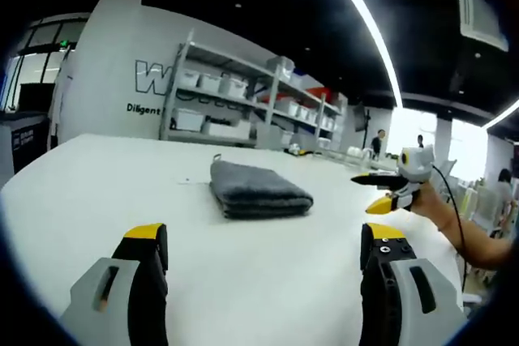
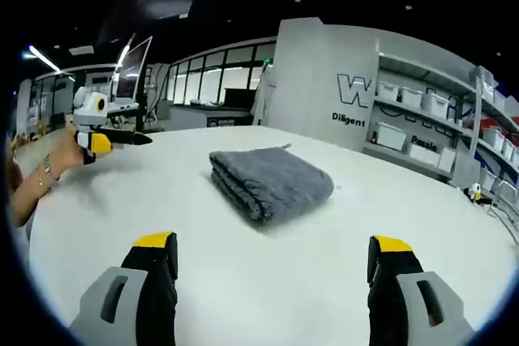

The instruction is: Open the folded towel by lifting each exposed corner and separating the folded layers until the towel lies flat within the target outline without major curled edges

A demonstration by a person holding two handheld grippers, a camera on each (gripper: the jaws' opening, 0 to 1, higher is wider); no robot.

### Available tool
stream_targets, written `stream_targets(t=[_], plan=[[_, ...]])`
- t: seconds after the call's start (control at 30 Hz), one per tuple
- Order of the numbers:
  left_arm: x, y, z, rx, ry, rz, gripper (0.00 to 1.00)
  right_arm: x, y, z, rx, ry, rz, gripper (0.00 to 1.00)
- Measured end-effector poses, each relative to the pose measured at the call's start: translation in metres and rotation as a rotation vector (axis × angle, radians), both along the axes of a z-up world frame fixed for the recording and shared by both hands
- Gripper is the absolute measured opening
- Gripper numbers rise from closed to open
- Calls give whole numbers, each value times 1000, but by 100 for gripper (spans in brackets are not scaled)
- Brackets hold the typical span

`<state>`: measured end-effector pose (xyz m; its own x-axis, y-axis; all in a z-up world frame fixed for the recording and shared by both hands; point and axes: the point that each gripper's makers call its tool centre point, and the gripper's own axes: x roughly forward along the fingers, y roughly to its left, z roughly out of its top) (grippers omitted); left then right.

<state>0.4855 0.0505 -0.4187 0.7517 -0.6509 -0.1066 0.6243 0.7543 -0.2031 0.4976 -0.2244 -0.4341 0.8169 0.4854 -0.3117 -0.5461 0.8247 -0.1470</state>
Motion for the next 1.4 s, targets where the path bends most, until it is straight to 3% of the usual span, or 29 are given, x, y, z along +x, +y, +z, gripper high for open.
stream_targets(t=[0.23,0.5,0.7,0.9,1.4], plan=[[2,7,1,0,0,15,97,0,-5,6,-20,17,-11,99],[-2,8,3,-23,-2,-1,97,-1,-5,35,-52,-20,-19,99],[1,14,8,-54,-4,11,98,1,6,61,-35,-51,0,99],[2,15,9,-39,-9,17,98,8,20,76,-104,-63,18,99],[1,14,13,1,-30,14,98,22,61,89,-153,-77,87,99]])
